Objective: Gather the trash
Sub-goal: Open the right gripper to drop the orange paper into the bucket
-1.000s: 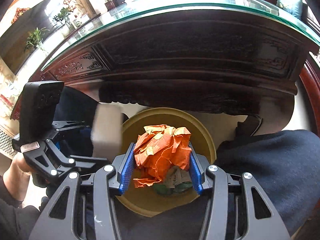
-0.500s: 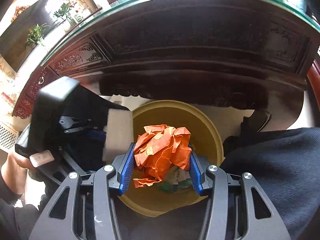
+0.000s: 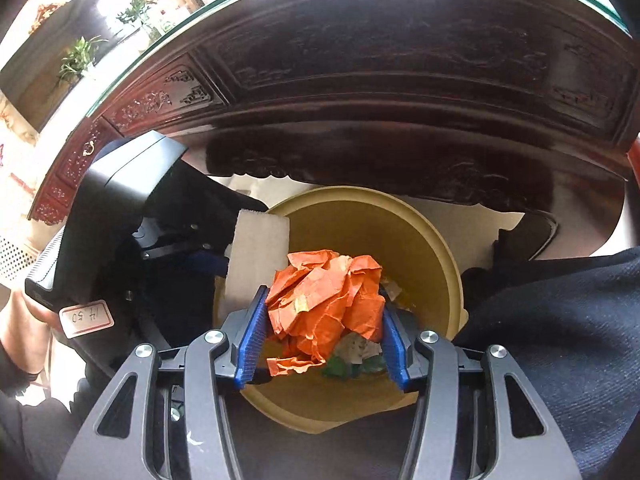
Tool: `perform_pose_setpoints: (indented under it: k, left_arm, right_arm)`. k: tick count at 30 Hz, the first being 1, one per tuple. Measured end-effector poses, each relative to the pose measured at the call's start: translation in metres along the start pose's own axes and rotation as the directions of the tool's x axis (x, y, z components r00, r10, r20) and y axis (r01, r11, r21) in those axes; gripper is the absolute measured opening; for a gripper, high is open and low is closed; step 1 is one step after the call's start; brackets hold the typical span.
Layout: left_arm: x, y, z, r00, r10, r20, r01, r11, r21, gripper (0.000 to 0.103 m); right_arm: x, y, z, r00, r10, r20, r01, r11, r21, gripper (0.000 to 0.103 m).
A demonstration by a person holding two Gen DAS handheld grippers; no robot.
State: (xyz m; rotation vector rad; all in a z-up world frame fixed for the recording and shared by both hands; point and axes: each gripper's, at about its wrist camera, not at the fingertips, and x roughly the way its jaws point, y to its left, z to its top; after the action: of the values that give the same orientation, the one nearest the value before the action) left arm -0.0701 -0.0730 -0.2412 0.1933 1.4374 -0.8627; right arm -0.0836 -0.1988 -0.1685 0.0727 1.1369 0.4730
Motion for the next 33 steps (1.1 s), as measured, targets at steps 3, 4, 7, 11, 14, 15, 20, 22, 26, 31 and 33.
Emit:
perform_pose_setpoints:
  k: [3, 4, 7, 11, 14, 15, 20, 22, 26, 31, 33]
  left_arm:
    - [0.001, 0.002, 0.001, 1.000, -0.020, -0.008, 0.020, 1.000, -0.012, 0.097]
    - [0.002, 0.002, 0.002, 1.000, -0.026, -0.011, 0.026, 1.000, -0.012, 0.098]
    - [0.003, 0.000, 0.004, 0.999, -0.043, -0.014, 0.043, 0.999, -0.004, 0.098]
    - [0.002, -0.008, 0.009, 0.998, -0.055, -0.008, 0.055, 0.998, 0.037, 0.098]
    - [0.000, -0.015, 0.012, 0.997, -0.074, 0.001, 0.074, 0.995, 0.064, 0.098]
    - [-0.002, -0.014, 0.011, 0.997, -0.080, 0.004, 0.080, 0.994, 0.073, 0.098]
    - [-0.008, -0.019, 0.013, 0.995, -0.094, 0.017, 0.091, 0.990, 0.111, 0.098]
    - [-0.007, -0.017, 0.015, 0.996, -0.090, 0.017, 0.088, 0.990, 0.110, 0.098]
    - [-0.009, -0.016, 0.015, 0.996, -0.091, 0.011, 0.089, 0.991, 0.104, 0.098]
    - [-0.006, -0.020, 0.017, 0.995, -0.099, 0.003, 0.098, 0.988, 0.119, 0.098]
    - [-0.006, -0.021, 0.017, 0.996, -0.089, 0.003, 0.088, 0.988, 0.128, 0.098]
  right_arm:
    - [0.000, 0.000, 0.000, 1.000, 0.001, 0.000, -0.001, 1.000, 0.000, 0.050]
    - [0.000, 0.000, 0.000, 1.000, 0.005, -0.001, -0.005, 1.000, 0.000, 0.050]
    - [0.001, 0.001, 0.001, 1.000, 0.022, -0.002, -0.022, 1.000, -0.001, 0.050]
    - [0.004, 0.006, 0.002, 0.999, 0.053, -0.007, -0.053, 0.999, -0.007, 0.050]
    - [0.006, 0.010, 0.004, 0.998, 0.063, -0.013, -0.064, 0.998, -0.016, 0.050]
    - [0.007, 0.011, 0.004, 0.998, 0.065, -0.016, -0.066, 0.998, -0.019, 0.050]
    - [0.009, 0.015, 0.005, 0.997, 0.072, -0.023, -0.073, 0.997, -0.036, 0.052]
    - [0.008, 0.015, 0.006, 0.997, 0.078, -0.021, -0.078, 0.996, -0.041, 0.052]
    - [0.007, 0.017, 0.007, 0.995, 0.094, -0.022, -0.095, 0.994, -0.046, 0.057]
    - [0.012, 0.015, 0.008, 0.996, 0.084, -0.038, -0.085, 0.996, -0.040, 0.069]
    - [0.014, 0.014, 0.007, 0.995, 0.089, -0.045, -0.090, 0.995, -0.033, 0.070]
